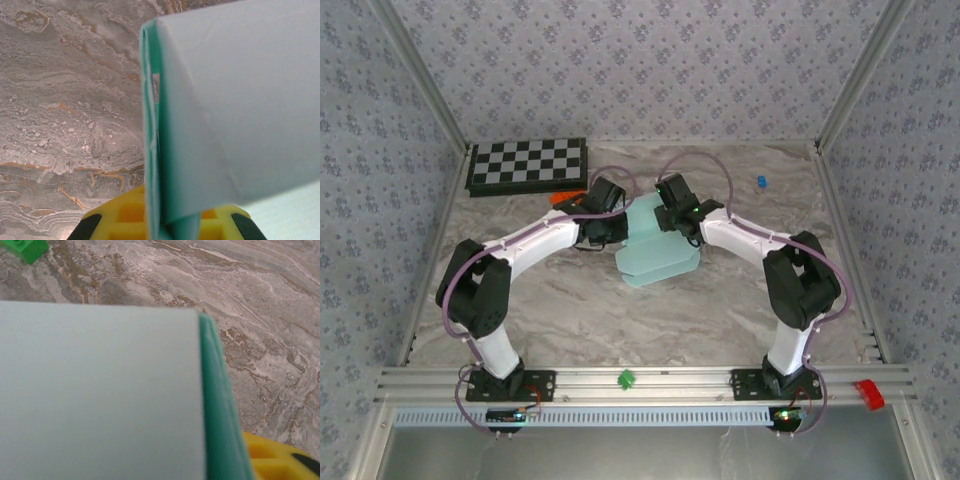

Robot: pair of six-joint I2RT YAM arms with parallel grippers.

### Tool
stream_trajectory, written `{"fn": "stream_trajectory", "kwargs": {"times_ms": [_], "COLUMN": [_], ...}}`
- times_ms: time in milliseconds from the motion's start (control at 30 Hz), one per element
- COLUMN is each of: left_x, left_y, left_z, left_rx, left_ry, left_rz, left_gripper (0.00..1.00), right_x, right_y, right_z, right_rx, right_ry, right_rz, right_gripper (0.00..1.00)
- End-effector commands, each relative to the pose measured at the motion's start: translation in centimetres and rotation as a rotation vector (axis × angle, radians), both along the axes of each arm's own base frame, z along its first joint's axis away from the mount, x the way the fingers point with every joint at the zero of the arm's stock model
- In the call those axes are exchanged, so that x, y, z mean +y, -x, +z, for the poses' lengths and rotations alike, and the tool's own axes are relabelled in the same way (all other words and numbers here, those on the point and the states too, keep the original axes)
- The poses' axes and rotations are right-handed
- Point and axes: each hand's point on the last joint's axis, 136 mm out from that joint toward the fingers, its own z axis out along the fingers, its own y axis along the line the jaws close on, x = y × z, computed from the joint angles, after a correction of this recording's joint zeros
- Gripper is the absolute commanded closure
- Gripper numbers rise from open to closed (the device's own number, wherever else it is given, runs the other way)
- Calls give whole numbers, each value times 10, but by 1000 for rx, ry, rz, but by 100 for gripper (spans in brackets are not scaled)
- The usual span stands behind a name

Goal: Fold the paper box

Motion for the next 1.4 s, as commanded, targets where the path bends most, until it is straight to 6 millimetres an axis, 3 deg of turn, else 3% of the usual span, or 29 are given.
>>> {"fn": "stream_trajectory", "kwargs": {"times_ms": [0,267,467,667,833,933,1067,1367], "left_x": [-4,-1,2,10,18,27,35,40], "left_y": [-3,-4,-3,-5,-12,-13,-9,2], "left_z": [3,-2,-1,8,16,19,23,24], "left_rx": [8,31,41,12,-6,-1,18,92], "left_ry": [5,-15,-5,7,46,74,123,219], "left_rz": [2,30,80,190,332,462,600,765], "left_gripper": [100,100,100,100,100,100,100,100], "right_x": [4,-11,-23,-52,-65,-64,-46,-15], "right_y": [3,24,45,75,108,124,133,126], "right_z": [21,30,57,85,88,79,70,63], "right_rx": [-31,-73,-63,43,121,186,249,273], "right_ry": [-41,-22,-65,-218,-367,-505,-672,-809], "right_rz": [21,46,42,-117,-241,-324,-341,-274], "right_gripper": [42,20,18,18,21,24,27,33]}}
